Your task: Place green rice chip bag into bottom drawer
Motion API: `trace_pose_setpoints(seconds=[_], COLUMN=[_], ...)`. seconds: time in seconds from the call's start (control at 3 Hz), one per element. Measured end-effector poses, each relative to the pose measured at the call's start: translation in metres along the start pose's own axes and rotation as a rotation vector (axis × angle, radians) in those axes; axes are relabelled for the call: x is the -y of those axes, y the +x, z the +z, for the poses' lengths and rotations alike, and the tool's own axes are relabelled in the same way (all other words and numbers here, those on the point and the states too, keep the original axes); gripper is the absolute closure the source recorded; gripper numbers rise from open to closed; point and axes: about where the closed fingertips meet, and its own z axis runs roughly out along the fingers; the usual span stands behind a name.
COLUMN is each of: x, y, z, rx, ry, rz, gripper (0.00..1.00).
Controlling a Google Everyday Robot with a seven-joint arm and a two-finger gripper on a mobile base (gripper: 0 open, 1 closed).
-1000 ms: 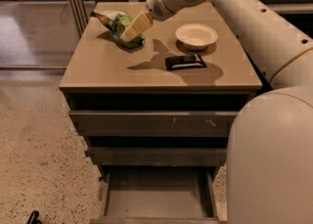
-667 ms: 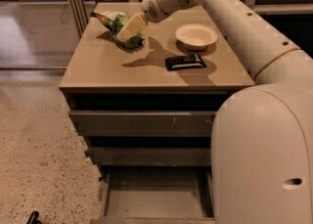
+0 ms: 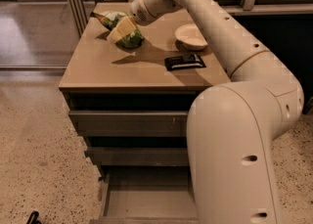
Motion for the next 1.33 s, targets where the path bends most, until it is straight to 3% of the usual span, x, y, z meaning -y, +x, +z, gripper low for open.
trace_pose_setpoints(seconds=[0.33, 1.33], x=[-0.0015, -0.0015], y=[0.0014, 0.0013], z=[0.0152, 0.0155], rx=[-0.02, -0.02], ry=[-0.016, -0.016], rz=[0.007, 0.007], gripper=[0.25, 0.95])
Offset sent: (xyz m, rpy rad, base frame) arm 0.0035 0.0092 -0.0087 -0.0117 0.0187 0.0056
